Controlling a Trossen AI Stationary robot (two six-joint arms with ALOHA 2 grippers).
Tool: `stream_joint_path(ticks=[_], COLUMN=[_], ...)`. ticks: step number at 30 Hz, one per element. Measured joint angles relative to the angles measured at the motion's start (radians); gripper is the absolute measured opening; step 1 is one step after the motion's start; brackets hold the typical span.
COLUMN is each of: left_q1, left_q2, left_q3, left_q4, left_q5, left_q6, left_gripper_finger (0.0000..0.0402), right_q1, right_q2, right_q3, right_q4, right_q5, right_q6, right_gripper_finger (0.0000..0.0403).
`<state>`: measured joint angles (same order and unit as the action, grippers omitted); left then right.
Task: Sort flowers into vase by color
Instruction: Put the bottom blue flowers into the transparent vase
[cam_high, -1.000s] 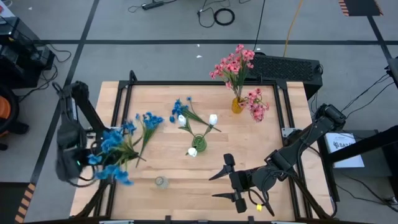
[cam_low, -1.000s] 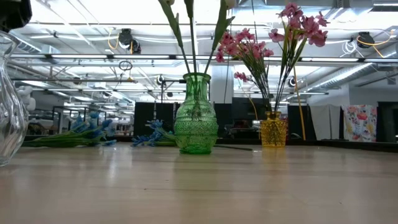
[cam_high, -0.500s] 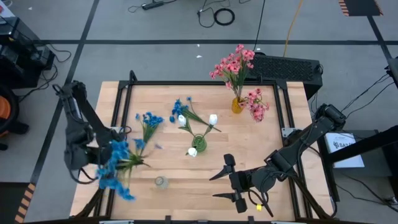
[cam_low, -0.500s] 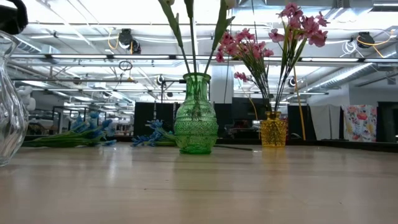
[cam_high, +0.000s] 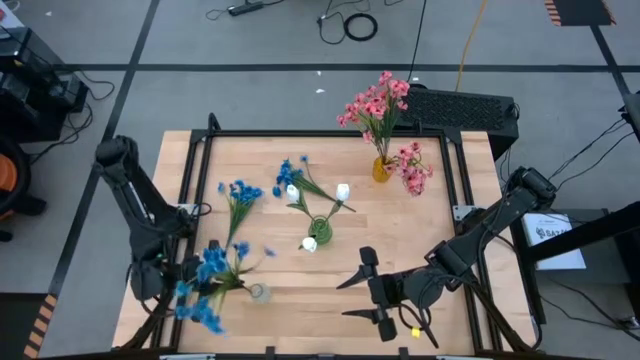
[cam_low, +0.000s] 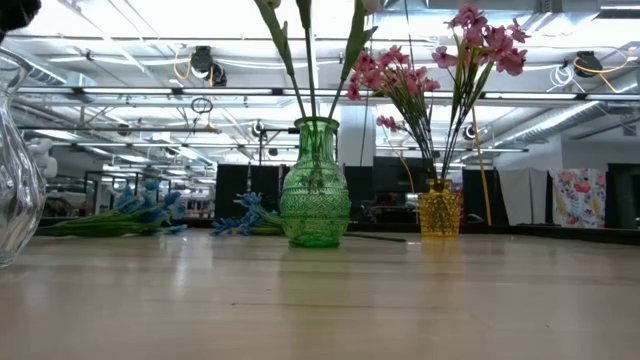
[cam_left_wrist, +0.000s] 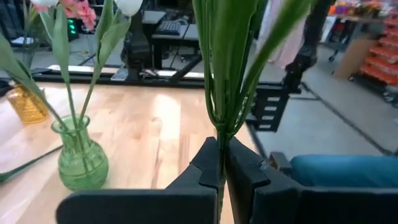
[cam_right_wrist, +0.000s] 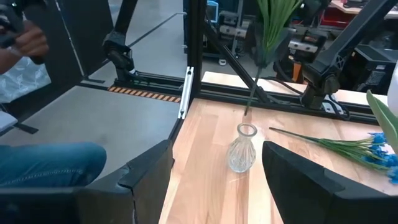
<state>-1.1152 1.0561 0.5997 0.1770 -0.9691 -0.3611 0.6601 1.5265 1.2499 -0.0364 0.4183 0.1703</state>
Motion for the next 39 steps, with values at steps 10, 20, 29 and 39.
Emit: stream_joint_path(ticks=[10,20,29,39], left_q1=[-0.002,-0.062,-0.091,-0.09], left_q2=[0.11,0.206,0.258,0.299], left_q3=[-0.003,-0.003,-0.003,-0.003], left_q4=[0.052,0.05,0.049,0.042], left_q5=[-0.059,-0.218,-0.299,-0.3], left_q6=[-0.05,-0.105,-0.132,-0.159], left_gripper_finger=[0.001,0.001,0.0025,0.0059], right_q1=[0.0,0.0,0.0,0.0], right_q2=[0.0,0.0,0.0,0.0], right_q3=[0.0,0.0,0.0,0.0], right_q4=[0.001,0.002,0.002,0.002], right_q5=[0.0,0.0,0.0,0.0], right_q6=[0.001,0.001,0.001,0.001], right_gripper_finger=[0.0242,0.0242,0.0242,0.0242])
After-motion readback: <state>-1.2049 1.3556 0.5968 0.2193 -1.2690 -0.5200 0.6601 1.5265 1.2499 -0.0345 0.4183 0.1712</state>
